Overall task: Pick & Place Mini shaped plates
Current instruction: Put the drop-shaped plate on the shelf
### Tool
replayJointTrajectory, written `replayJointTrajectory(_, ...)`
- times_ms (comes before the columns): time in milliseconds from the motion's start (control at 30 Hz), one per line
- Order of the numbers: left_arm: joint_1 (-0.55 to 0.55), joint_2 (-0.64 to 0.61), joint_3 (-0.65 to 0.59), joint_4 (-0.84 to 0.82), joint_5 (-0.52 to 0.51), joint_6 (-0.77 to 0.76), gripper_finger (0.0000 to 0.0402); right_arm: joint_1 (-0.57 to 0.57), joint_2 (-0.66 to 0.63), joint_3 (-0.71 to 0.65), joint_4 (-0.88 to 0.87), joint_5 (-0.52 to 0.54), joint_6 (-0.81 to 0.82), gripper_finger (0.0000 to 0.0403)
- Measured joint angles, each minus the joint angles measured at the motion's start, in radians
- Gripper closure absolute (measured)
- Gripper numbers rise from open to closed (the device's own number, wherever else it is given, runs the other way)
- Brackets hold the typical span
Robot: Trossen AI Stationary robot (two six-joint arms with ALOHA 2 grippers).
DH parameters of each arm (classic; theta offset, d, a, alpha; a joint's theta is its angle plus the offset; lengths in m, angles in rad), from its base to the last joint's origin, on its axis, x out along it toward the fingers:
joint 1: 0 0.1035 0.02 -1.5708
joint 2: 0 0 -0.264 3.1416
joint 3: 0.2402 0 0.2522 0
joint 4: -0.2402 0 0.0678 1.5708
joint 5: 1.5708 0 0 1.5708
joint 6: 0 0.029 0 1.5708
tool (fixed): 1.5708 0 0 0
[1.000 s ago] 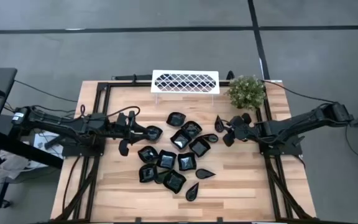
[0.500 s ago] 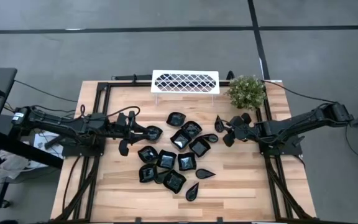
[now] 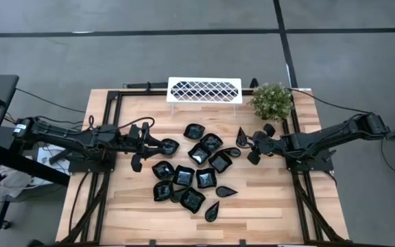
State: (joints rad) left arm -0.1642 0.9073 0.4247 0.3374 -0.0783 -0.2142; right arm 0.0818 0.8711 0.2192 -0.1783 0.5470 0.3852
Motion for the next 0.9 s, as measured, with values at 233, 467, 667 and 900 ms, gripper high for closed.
replayJointTrajectory(233,0.0,0.0,0.0,0.0,0.0,0.0,0.0293,-0.037,0.0,0.0,0.0,-0.008,0.088,0.0301)
replayJointTrajectory(467,0.0,0.0,0.0,0.0,-0.004,0.0,0.0293,-0.135,0.003,0.0,0.034,-0.066,0.137,0.0301)
replayJointTrajectory(667,0.0,0.0,0.0,0.0,-0.008,0.0,0.0293,-0.178,0.09,0.0,0.124,-0.075,0.113,0.03)
replayJointTrajectory(900,0.0,0.0,0.0,0.0,-0.008,0.0,0.0293,-0.203,0.235,0.0,0.204,-0.07,0.112,0.03)
